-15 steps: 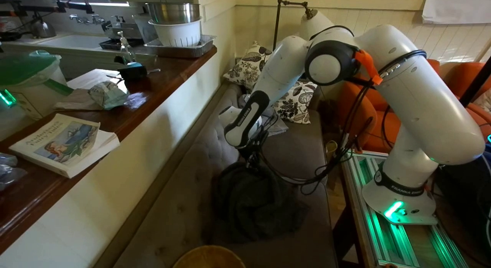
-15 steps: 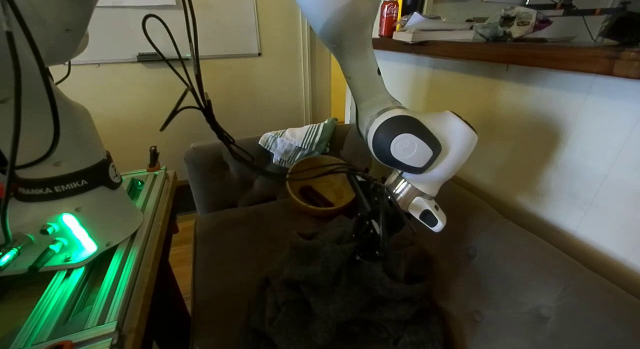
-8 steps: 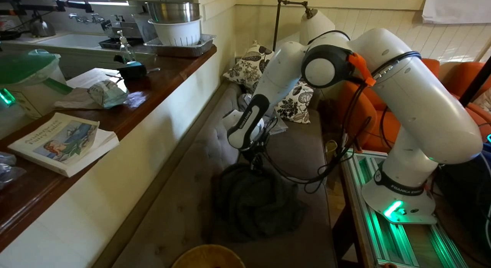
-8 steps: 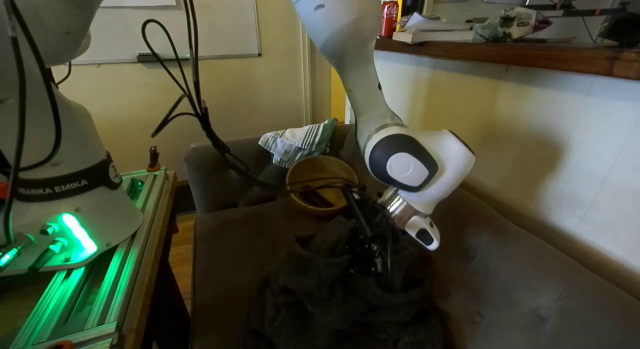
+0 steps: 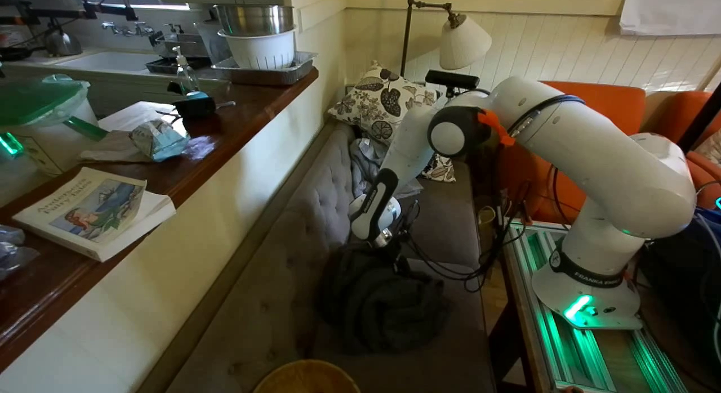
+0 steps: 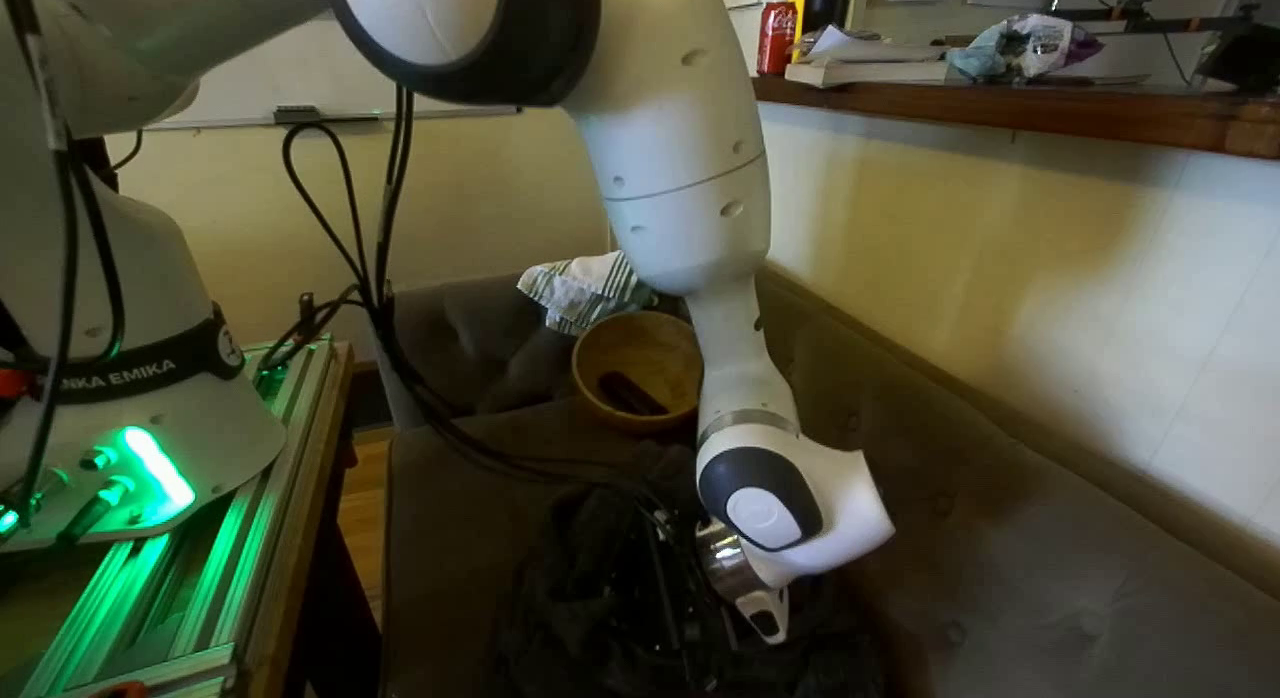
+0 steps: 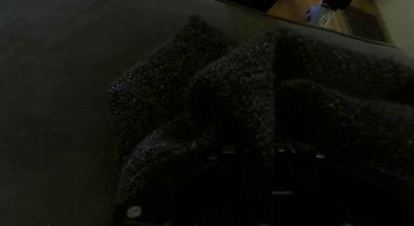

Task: Push the blanket backwards

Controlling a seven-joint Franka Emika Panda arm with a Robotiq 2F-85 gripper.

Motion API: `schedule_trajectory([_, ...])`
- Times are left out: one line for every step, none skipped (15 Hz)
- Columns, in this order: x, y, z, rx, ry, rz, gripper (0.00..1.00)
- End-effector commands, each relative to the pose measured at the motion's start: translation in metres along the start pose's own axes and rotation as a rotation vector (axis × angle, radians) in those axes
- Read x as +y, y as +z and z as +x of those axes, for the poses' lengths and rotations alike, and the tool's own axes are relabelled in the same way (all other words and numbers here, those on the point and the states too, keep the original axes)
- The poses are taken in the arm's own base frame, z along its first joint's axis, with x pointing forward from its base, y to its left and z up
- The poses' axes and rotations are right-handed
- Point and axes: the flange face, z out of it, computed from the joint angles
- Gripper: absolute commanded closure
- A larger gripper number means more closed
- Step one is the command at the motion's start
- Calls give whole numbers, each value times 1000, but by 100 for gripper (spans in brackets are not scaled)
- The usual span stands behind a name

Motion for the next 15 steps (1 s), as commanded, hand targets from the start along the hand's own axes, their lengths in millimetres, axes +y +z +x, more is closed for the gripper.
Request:
schedule_trajectory([9, 6, 9, -17, 51, 54, 64])
schedule_trajectory([11, 1, 5, 3, 64, 50, 56])
schedule_trajectory([11, -5, -5, 39, 75, 44, 50])
schedule_trajectory([12, -12, -18, 78, 81, 51, 42])
schedule_trajectory([13, -16, -27, 112, 92, 54, 36])
schedule_trajectory([13, -21, -42, 160, 101, 58, 28])
schedule_trajectory([16, -26, -50, 198, 116, 59, 22])
schedule_trajectory([16, -32, -62, 234, 132, 76, 16])
schedule_trajectory([16, -36, -75, 259, 142, 83, 8])
schedule_trajectory([15, -39, -87, 286, 148, 88, 2])
schedule_trajectory([15, -41, -100, 306, 155, 89, 0])
schedule_trajectory([15, -42, -114, 333, 165, 93, 0])
schedule_trajectory([13, -43, -128, 360, 175, 99, 0])
schedule_trajectory([12, -43, -141, 396, 181, 111, 0])
schedule_trajectory([9, -43, -154, 439, 184, 130, 0])
